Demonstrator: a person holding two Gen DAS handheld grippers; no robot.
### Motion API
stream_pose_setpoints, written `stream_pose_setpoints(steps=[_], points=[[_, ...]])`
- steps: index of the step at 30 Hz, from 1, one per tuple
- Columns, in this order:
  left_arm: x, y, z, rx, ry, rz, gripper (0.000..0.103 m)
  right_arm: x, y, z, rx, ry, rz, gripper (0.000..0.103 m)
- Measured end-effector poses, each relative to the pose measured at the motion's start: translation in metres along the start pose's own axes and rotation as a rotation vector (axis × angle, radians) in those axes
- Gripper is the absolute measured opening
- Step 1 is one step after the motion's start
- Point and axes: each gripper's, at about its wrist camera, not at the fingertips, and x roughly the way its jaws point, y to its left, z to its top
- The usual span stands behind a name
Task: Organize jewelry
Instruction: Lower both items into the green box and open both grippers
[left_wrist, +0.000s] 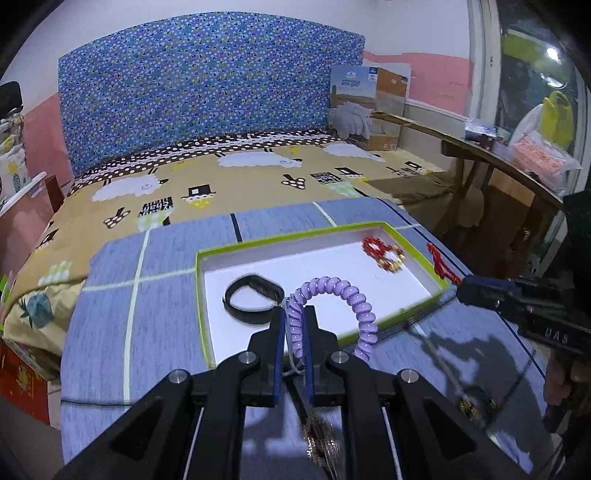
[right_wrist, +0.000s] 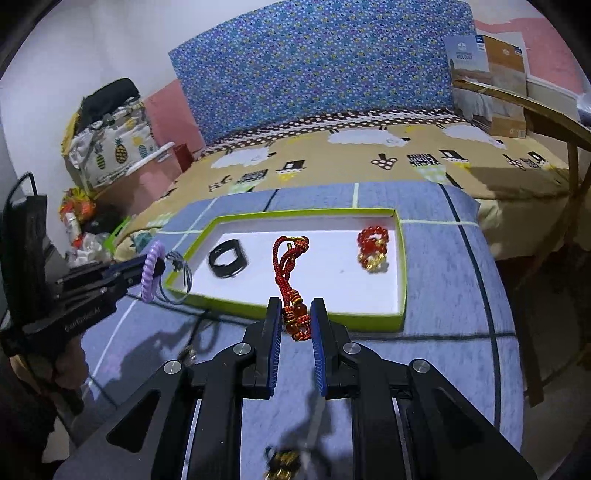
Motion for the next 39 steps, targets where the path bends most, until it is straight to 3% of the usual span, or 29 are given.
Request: stream_pose_setpoints(steps=[9, 23, 32, 36, 39], points=[[0.059, -0.002, 0.027, 0.006, 0.050, 0.010, 0.009, 0.055, -0.016, 0.023, 0.021, 0.063, -0.045, 0.016], [0.128, -0.003, 0.033, 0.009, 0.161, 0.083, 0.010, 0.105, -0.028, 0.030, 0.023, 0.149, -0.145, 0.016], [0.134, -0.007, 0.034, 0.013, 0.171, 0.092, 0.012, 0.105, -0.029, 0.029, 0.021, 0.158, -0.135, 0.018], [0.129, -0.006, 0.034, 0.009, 0.162, 0.072, 0.021, 0.098, -0.030, 0.025, 0.024, 0.145, -0.129, 0.020], [0.122, -0.006, 0.035, 0.003, 0.151, 0.057, 0.022, 0.090, -0.028, 0.024, 0.025, 0.131, -0.122, 0.020]])
